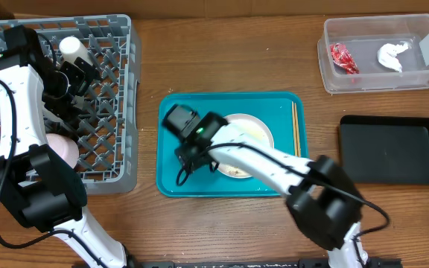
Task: Sort waste into correct bins and load items into the dishwasher
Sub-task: 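Grasp the white plate's rim with the right gripper and lift it, then carry the plate right over the black tray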
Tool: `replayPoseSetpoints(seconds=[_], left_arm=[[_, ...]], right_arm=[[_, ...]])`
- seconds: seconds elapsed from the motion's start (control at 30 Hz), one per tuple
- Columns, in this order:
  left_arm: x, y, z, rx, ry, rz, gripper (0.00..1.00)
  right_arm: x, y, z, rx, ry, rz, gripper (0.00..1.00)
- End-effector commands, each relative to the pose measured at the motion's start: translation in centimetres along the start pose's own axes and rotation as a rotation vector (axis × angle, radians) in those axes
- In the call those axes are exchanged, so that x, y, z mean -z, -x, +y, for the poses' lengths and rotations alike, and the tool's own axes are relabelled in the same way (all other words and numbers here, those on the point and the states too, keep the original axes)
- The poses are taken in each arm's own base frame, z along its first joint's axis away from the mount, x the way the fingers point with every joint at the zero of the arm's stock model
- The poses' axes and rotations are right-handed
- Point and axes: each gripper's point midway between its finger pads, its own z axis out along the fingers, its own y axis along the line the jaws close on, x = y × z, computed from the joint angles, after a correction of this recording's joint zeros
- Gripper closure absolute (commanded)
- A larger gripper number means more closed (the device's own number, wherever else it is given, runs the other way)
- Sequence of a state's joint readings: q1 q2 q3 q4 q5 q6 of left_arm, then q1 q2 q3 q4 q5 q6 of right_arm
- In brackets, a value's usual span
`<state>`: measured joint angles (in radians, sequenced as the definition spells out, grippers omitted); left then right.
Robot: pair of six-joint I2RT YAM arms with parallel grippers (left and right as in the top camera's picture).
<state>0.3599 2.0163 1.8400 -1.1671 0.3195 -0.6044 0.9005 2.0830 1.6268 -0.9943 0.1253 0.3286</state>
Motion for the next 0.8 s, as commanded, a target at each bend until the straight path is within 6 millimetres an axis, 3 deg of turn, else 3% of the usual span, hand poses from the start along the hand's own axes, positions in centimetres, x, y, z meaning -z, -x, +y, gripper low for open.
replayPoseSetpoints(seconds=[0.0,0.17,0.4,0.77], left_arm=[[-0.5,-0.2,-0.3,0.013,-0.004,0.016,0.00],[-0.5,-0.2,-0.3,0.013,-0.004,0.016,0.00],[-0.5,-0.2,-0.3,0.013,-0.003,0.016,0.00],[-0.5,-0.2,-0.3,0.013,-0.004,0.016,0.00]], right_arm=[[-2.0,0.0,-2.3,-0.014,-0.187,-0.023,0.24],[-2.9,-0.2,-2.3,-0.009,-0.192,-0.007,0.35],[-3.0,0.3,-2.0,-0.015,-0.182,-0.028,0.70],[-4.2,-0.4,-1.8,-0.043,-0.166,-0.029,0.77]])
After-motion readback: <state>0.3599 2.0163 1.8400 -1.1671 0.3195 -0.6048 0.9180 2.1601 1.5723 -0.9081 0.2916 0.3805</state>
